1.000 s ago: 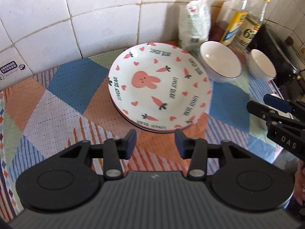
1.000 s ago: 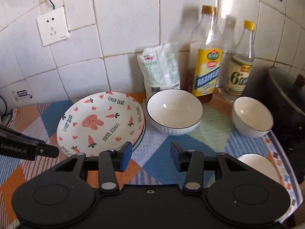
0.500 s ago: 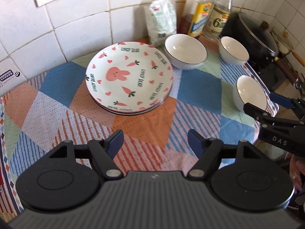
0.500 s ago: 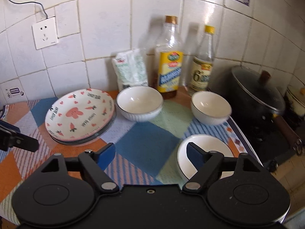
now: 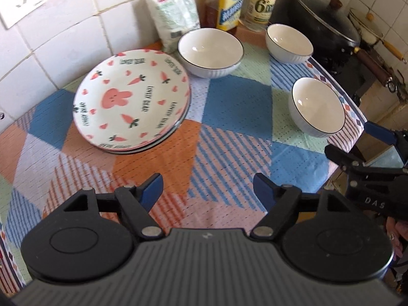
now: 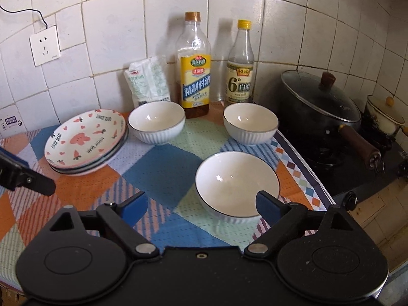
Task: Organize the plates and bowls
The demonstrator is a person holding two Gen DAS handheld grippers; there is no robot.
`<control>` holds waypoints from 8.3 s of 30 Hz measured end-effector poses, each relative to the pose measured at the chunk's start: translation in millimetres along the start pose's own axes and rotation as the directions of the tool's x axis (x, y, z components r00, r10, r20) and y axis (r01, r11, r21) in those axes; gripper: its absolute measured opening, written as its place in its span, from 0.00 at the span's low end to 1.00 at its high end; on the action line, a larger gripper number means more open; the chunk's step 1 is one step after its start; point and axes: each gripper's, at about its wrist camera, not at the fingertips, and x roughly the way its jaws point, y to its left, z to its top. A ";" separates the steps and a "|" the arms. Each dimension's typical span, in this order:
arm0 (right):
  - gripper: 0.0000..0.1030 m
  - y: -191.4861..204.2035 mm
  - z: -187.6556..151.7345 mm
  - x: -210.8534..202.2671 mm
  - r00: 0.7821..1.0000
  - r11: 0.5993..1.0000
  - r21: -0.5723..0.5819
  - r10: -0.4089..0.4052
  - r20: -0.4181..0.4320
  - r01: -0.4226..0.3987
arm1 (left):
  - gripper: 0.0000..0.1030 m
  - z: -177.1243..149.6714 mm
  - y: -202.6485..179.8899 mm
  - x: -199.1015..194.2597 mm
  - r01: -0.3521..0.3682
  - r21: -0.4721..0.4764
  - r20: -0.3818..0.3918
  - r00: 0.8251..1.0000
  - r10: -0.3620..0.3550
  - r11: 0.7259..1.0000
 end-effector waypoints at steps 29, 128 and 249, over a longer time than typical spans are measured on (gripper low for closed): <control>0.95 -45.7 -32.7 96.7 0.998 0.994 0.104 -0.021 -0.066 0.027 | 0.64 59.2 -94.7 129.0 0.217 -0.040 0.055 0.975 -0.215 0.975; 0.99 146.3 -57.2 72.4 0.935 0.881 -0.316 0.342 -0.090 -0.353 | 0.50 -55.8 62.9 57.8 -0.009 -0.293 -0.099 0.995 -0.021 0.956; 0.18 9.4 29.3 36.5 0.916 0.814 0.500 0.390 -0.093 -0.296 | 0.17 24.8 -29.6 -10.2 -0.056 0.123 0.046 0.998 0.051 0.991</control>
